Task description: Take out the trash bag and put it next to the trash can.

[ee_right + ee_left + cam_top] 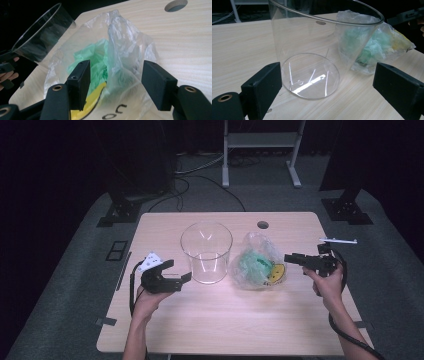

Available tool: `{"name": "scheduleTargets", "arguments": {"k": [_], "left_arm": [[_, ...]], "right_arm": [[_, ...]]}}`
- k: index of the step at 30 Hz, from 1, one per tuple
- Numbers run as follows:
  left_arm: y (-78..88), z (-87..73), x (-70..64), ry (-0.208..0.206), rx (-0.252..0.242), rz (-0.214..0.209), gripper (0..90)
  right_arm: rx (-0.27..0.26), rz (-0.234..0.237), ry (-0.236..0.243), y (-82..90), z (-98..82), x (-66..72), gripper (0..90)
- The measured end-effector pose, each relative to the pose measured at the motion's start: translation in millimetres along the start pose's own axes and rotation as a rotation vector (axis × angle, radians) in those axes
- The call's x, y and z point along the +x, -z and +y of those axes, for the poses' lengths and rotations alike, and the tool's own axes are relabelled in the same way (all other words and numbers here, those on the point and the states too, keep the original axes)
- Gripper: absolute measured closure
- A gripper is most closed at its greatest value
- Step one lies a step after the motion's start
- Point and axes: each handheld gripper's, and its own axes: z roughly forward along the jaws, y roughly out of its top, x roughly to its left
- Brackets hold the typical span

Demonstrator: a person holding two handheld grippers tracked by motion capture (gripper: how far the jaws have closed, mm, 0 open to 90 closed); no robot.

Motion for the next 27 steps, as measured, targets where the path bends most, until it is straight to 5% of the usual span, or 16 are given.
{"name": "scheduleTargets", "arguments": {"k": [27], "left_arm": [[-3.2,-4.6,-1.0,-0.005,0.027,-0.007,7.5]], "right_arm": [[-0.019,-0.018,-0.035,17.4,-53.6,-17.4,39.7]]}}
